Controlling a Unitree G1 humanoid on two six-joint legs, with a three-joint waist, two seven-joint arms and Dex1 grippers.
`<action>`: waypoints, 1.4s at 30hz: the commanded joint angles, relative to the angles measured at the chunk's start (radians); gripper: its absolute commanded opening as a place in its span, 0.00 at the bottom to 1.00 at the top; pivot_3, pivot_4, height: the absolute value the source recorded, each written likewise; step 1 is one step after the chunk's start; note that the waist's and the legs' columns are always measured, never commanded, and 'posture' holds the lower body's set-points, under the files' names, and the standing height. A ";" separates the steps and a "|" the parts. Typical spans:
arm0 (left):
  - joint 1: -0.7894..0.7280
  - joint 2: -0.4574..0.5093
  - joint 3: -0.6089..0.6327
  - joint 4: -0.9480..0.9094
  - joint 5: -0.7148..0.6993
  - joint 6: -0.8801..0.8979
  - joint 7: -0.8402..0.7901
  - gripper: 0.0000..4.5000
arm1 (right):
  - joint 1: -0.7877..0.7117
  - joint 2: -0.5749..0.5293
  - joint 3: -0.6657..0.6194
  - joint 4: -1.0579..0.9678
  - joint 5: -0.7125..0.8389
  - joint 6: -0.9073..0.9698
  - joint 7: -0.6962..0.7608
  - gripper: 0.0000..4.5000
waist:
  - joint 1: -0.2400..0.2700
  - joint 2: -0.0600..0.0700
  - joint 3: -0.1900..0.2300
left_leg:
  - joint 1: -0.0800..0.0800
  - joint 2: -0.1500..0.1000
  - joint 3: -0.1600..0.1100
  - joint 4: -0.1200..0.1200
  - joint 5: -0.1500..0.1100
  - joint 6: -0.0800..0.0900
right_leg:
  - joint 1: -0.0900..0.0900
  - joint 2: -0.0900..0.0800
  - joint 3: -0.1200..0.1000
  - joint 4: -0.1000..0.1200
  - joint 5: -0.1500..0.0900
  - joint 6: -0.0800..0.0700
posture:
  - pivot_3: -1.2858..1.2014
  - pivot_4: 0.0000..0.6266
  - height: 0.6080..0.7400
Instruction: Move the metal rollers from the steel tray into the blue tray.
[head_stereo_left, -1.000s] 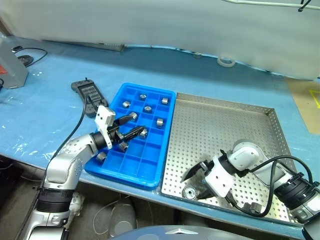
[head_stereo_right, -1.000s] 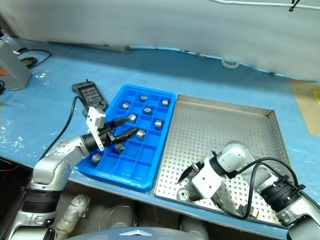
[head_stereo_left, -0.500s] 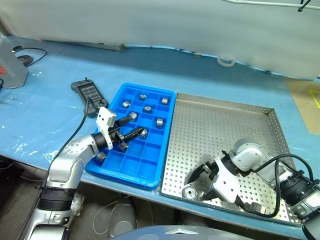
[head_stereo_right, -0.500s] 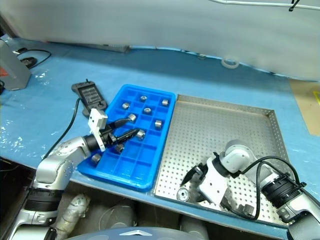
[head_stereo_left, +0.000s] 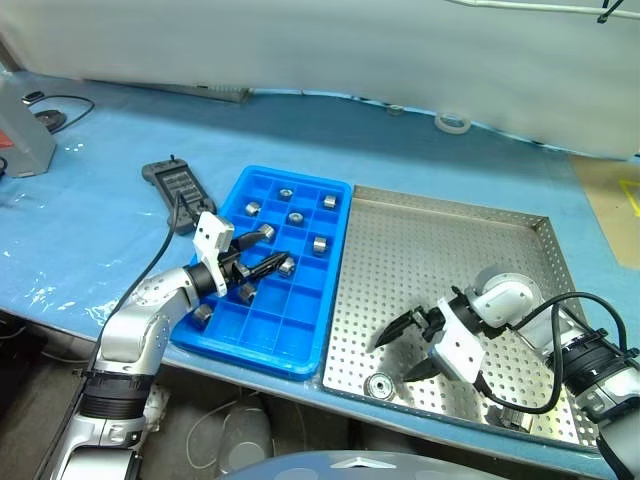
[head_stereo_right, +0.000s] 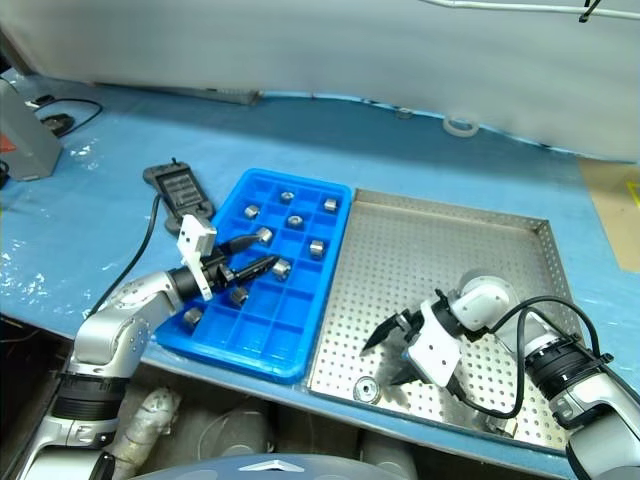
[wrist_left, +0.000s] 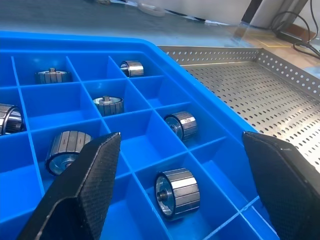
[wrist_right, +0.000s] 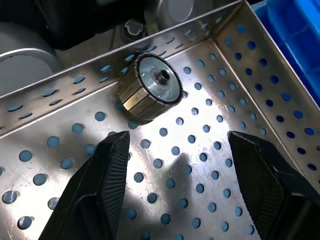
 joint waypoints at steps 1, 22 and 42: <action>0.016 0.011 0.010 -0.041 -0.009 -0.004 -0.007 0.90 | -0.001 0.004 -0.034 -0.020 0.068 0.082 0.009 0.73 | 0.000 0.000 0.000 | 0.000 0.000 0.000 0.000 0.000 0.000 | 0.000 0.000 0.000 0.000 0.000 0.000 | 0.57 0.24 1.00; -0.176 -0.055 -0.102 0.292 0.058 -0.129 -0.177 0.90 | 0.273 -0.032 -0.388 -0.302 0.352 1.334 -0.175 0.73 | 0.052 0.004 0.000 | -0.002 -0.003 0.000 -0.001 0.004 -0.006 | -0.002 0.000 0.000 0.003 0.002 -0.003 | 0.48 0.24 1.00; -0.511 -0.318 -0.119 0.982 0.222 -0.484 -0.424 0.90 | 0.473 0.132 -0.796 -0.587 0.154 1.212 -0.776 0.73 | -0.054 0.003 -0.011 | -0.001 -0.013 0.006 -0.004 0.001 0.002 | 0.003 -0.012 0.020 -0.013 -0.001 0.012 | 0.41 0.24 1.00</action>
